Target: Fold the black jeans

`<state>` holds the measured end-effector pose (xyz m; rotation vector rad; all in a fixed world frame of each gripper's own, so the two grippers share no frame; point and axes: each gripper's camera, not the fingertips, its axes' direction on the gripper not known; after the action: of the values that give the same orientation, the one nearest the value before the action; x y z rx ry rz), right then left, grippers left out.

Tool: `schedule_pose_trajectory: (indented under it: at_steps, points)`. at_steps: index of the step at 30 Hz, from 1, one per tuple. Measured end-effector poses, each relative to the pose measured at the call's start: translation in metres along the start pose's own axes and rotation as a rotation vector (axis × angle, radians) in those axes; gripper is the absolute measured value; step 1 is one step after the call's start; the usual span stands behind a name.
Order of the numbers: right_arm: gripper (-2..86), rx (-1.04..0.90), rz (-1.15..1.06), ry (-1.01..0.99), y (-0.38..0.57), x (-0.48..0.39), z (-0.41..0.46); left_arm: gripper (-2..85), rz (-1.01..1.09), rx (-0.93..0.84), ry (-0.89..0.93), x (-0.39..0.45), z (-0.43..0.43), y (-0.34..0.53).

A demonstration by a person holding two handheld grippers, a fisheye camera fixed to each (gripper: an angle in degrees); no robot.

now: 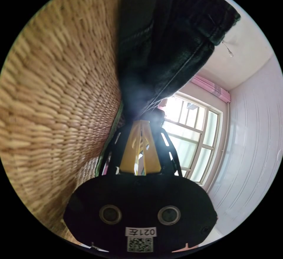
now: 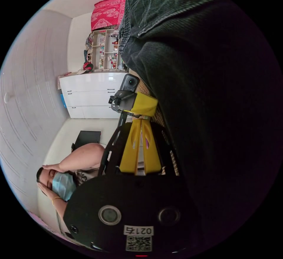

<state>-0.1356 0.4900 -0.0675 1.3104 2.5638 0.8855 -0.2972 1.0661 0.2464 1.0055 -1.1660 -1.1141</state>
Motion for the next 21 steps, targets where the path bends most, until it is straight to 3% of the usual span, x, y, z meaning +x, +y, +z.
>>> schedule_pose_trajectory:
  at_steps: [21]
  points:
    - [-1.0, 0.001, 0.001, -0.003, 0.025, 0.012, 0.029, -0.9, 0.001, -0.001, 0.000, 0.010, 0.017, 0.002]
